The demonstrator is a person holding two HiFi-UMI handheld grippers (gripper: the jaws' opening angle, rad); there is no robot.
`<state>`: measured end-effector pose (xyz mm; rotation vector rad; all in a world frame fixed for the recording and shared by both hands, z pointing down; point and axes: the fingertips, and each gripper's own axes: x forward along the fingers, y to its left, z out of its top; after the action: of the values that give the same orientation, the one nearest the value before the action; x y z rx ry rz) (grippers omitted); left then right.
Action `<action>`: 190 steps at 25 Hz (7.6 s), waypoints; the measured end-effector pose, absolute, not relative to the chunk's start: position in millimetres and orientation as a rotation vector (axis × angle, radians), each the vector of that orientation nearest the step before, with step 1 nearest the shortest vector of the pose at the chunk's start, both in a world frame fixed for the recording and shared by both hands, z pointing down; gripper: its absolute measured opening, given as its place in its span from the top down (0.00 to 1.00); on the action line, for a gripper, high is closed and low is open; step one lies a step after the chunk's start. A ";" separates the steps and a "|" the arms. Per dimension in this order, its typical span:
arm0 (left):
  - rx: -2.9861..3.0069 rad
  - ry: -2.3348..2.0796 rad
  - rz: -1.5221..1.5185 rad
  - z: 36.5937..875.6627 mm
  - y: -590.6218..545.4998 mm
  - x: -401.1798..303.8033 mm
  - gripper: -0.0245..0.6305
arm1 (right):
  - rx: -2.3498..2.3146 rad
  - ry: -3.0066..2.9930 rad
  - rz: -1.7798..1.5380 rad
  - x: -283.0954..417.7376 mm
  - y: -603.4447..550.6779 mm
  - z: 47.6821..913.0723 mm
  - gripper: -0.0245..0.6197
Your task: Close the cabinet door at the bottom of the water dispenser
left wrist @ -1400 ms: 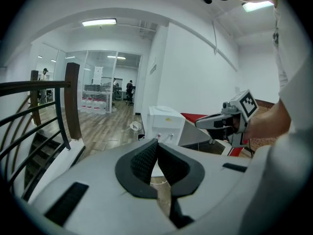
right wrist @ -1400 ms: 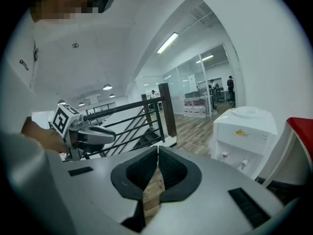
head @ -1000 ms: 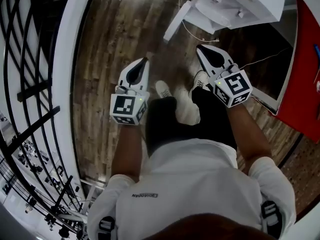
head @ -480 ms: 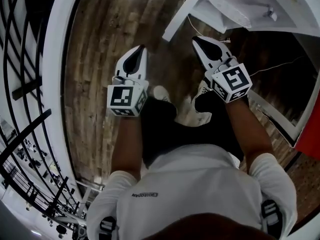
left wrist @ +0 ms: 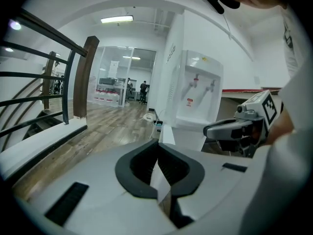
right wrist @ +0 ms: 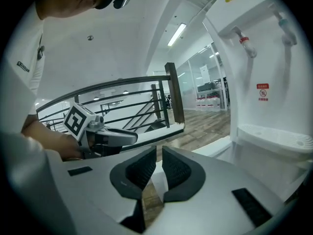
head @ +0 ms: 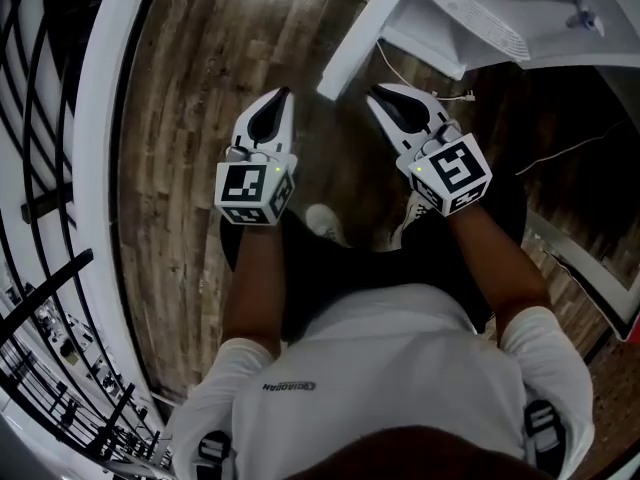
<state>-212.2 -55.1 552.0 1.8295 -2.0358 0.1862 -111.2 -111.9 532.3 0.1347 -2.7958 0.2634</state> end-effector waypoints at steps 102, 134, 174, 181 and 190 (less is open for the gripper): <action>2.458 -1.464 0.227 626.7 -157.6 -80.7 0.97 | 0.655 -2.472 0.084 13.8 -144.9 634.6 0.85; 2.519 -1.349 0.246 638.8 -194.2 -42.1 0.97 | 0.918 -2.333 0.065 89.1 -237.2 635.4 0.90; 2.485 -1.386 0.357 656.9 -201.0 -43.0 0.97 | 1.071 -2.231 0.202 123.0 -325.5 642.0 0.93; 2.493 -1.374 0.387 658.1 -201.2 -38.0 0.97 | 1.031 -2.247 0.171 124.4 -336.4 646.0 0.93; 2.481 -1.387 0.380 655.9 -200.8 -40.9 0.97 | 1.057 -2.303 0.204 125.9 -350.4 648.4 0.93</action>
<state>-40.9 -200.8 655.9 2.4810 -1.3866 0.3797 125.9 -350.4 648.4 1.0567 -2.3032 0.2036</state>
